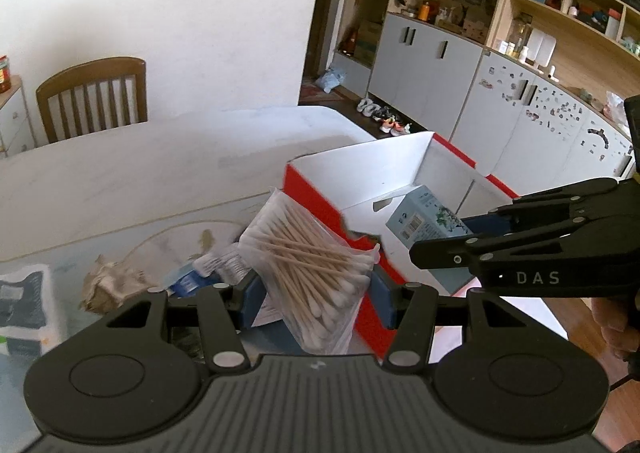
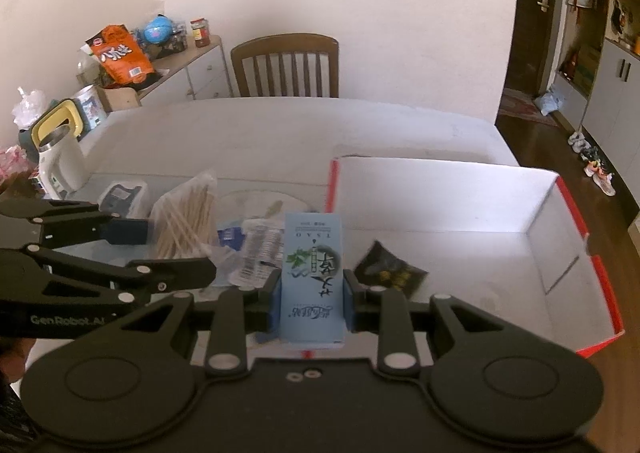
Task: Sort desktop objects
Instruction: 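Lift and carry the swab bag and blue carton toward the shoebox with both grippers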
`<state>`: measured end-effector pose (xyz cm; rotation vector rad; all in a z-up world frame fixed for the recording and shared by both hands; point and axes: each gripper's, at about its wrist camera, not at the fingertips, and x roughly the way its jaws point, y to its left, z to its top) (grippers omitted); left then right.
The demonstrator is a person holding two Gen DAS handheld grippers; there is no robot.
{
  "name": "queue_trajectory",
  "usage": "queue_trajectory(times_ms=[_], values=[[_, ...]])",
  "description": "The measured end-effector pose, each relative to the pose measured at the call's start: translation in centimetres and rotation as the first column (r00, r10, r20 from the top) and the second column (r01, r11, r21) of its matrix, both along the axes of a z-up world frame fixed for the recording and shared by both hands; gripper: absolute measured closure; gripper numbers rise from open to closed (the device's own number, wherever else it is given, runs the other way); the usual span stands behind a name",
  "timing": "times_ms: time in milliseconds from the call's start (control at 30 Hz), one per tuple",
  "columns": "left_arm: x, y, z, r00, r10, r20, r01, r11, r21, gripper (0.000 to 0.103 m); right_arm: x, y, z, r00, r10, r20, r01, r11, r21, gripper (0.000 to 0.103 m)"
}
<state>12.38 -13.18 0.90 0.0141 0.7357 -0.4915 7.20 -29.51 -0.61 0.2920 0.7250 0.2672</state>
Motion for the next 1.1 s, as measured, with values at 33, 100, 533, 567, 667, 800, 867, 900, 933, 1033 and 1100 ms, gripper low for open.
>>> queue_trajectory(times_ms=[33,100,533,567,667,800,867,900,933,1033,1100], values=[[0.1,-0.5,0.0,1.0,-0.003,0.001,0.003,1.0,0.001,0.049,0.1,-0.5,-0.2,1.0,-0.005,-0.005,0.005,1.0,0.001,0.075],[0.6,-1.7,0.0,1.0,-0.009,0.002,0.009,1.0,0.004,0.049,0.3,-1.4,-0.5,1.0,-0.016,-0.018,0.016,1.0,0.005,0.075],[3.5,-9.1,-0.7,0.996,-0.084,-0.028,0.085,0.996,0.031,0.049,1.9,-6.7,-3.3,0.995,-0.022,-0.092,0.021,1.0,-0.014,0.075],[3.8,-9.6,-0.9,0.996,-0.088,-0.035,0.089,0.995,0.035,0.049,2.2,-7.0,-3.5,0.995,-0.022,-0.101,0.021,1.0,-0.012,0.075],[4.6,-10.8,-1.5,0.994,-0.095,-0.061,0.098,0.994,0.047,0.049,2.7,-7.8,-4.1,0.993,-0.019,-0.116,0.017,1.0,-0.02,0.075],[5.1,-12.2,-2.1,0.991,-0.11,-0.077,0.116,0.991,0.07,0.049,3.5,-8.8,-4.9,0.991,-0.011,-0.132,0.009,1.0,-0.018,0.075],[5.4,-13.0,-2.3,0.989,-0.125,-0.082,0.132,0.988,0.085,0.049,4.0,-9.3,-5.3,0.99,-0.01,-0.143,0.007,1.0,-0.018,0.075],[5.6,-13.4,-2.3,0.987,-0.135,-0.084,0.142,0.986,0.091,0.049,4.3,-9.5,-5.5,0.989,-0.008,-0.146,0.005,1.0,-0.025,0.075],[5.9,-13.8,-2.5,0.986,-0.142,-0.089,0.15,0.984,0.096,0.049,4.7,-10.0,-5.7,0.989,-0.005,-0.15,0.001,1.0,-0.03,0.075],[6.8,-14.8,-2.7,0.981,-0.155,-0.112,0.166,0.981,0.099,0.049,5.7,-10.9,-6.4,0.986,-0.005,-0.165,-0.002,0.999,-0.046,0.075],[7.2,-15.2,-3.1,0.978,-0.165,-0.125,0.179,0.978,0.109,0.049,6.4,-11.4,-6.9,0.984,-0.012,-0.175,0.002,0.998,-0.056,0.075]])
